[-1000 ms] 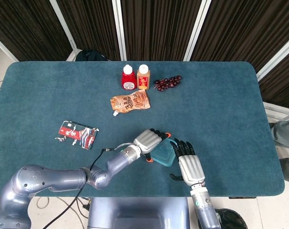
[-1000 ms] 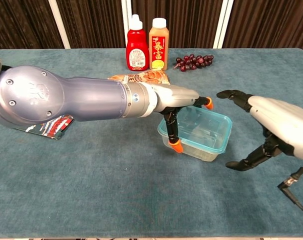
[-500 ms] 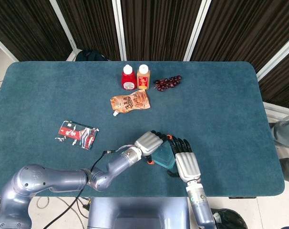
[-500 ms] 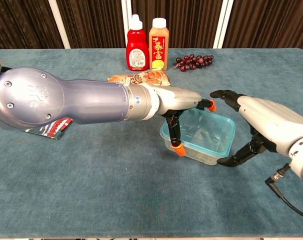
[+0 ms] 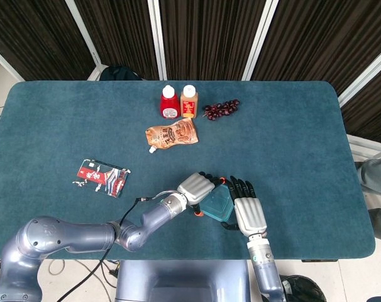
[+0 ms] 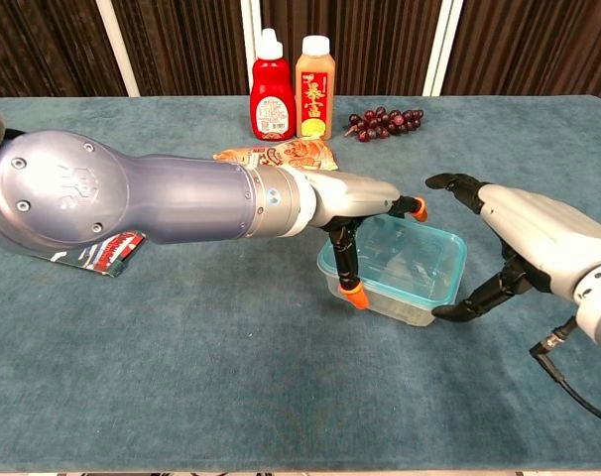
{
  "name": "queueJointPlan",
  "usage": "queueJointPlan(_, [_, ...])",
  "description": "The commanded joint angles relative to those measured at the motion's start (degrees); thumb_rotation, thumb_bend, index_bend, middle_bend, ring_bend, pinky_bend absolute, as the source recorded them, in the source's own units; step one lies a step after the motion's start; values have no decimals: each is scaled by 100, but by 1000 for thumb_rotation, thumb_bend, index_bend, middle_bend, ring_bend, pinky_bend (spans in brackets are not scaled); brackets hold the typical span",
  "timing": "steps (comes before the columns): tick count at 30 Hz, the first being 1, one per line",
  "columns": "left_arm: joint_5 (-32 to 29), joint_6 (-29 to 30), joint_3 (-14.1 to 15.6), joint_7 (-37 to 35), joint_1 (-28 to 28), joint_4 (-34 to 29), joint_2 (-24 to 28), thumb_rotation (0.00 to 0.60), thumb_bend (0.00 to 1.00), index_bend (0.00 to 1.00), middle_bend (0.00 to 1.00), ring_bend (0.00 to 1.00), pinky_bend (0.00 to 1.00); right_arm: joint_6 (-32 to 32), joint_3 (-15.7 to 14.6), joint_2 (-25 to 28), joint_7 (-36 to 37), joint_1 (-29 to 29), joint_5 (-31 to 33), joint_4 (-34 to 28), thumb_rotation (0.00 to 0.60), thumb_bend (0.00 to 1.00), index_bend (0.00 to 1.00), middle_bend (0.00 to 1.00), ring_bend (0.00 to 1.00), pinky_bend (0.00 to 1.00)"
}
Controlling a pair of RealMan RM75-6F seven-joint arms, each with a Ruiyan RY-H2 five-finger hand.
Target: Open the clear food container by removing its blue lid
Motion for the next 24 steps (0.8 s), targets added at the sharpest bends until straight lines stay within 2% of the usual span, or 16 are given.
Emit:
queueJointPlan(1, [-26,-23,2,-26,-6,-4,15,600,48,85,234,196,387,48,-9,-4,115,-7,-60,34,600,188,0,0,0,0])
queueJointPlan(7, [-126,-187,11,-96,-61,-35,93,600,48,83,211,191,381,201,-40,-6,561,-55,-337,284,600,189,0,0,0,0])
queueJointPlan(17, [-309,-421,61,-171,-253,-20,213,600,48,80,206,190,376,518,-192,-25,1709,-177,-1026,1026,600,187,0,0,0,0])
queueJointPlan(24, [-379,-510,132,-212,-379,-8,230,600,48,80,203,189,369,580,-236,-74,1983,-208,-1182,1284,600,187,0,0,0,0])
